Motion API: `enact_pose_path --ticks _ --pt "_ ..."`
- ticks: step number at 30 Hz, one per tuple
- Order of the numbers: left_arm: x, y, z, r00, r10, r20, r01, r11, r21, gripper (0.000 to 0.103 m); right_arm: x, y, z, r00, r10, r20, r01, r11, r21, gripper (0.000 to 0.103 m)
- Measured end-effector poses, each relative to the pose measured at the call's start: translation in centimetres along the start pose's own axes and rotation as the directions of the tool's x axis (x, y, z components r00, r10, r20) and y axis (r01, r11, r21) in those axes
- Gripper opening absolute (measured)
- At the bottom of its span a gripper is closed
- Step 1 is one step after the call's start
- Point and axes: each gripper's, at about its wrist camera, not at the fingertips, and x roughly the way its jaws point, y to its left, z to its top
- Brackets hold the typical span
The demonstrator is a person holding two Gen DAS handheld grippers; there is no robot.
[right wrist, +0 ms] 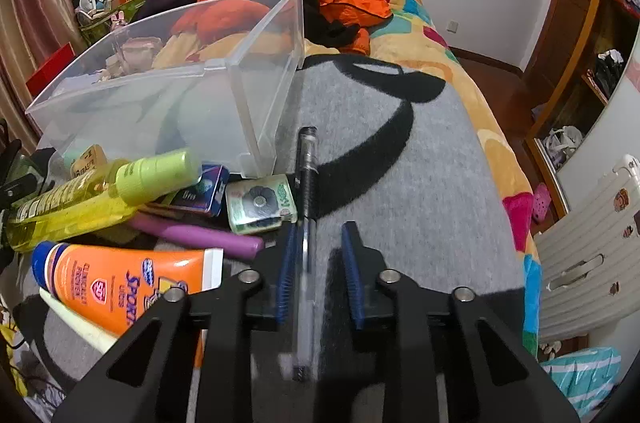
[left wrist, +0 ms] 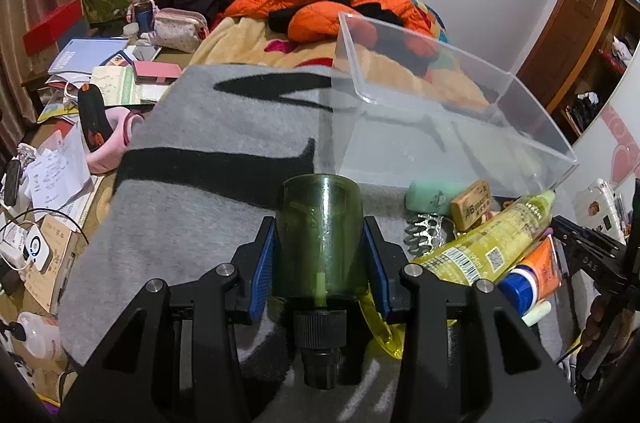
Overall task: Organize objects
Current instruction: 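Grasp the green glass bottle with the left gripper while the right grasps the black pen, then carry the green bottle and black pen into the clear box and release both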
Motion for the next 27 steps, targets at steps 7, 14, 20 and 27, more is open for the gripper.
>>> enact_pose_path --ticks 7,14,20,27 --pt "-1.9 0.0 0.3 0.999 -0.005 0.043 0.005 1.000 -0.007 0.041 -0.3 -0.6 -0.1 1.000 0.007 0.011 -0.008 0.999 0.031 0.008" --pt "-3.8 -0.9 1.0 0.995 -0.029 0.097 0.029 1.000 0.006 0.041 -2.6 -1.4 -0.2 0.998 0.016 0.059 -0.020 0.998 0.064 0.008" --pt "-5.2 -2.1 2.0 0.987 -0.053 0.148 0.050 0.998 0.028 0.041 -5.8 -1.3 0.7 0.988 0.029 0.150 -0.039 0.997 0.066 0.008" --pt "-6.1 -3.2 3.4 0.977 -0.083 0.195 0.074 0.996 0.054 0.041 -8.4 -0.5 2.2 0.971 0.069 0.230 -0.080 0.996 0.036 0.008"
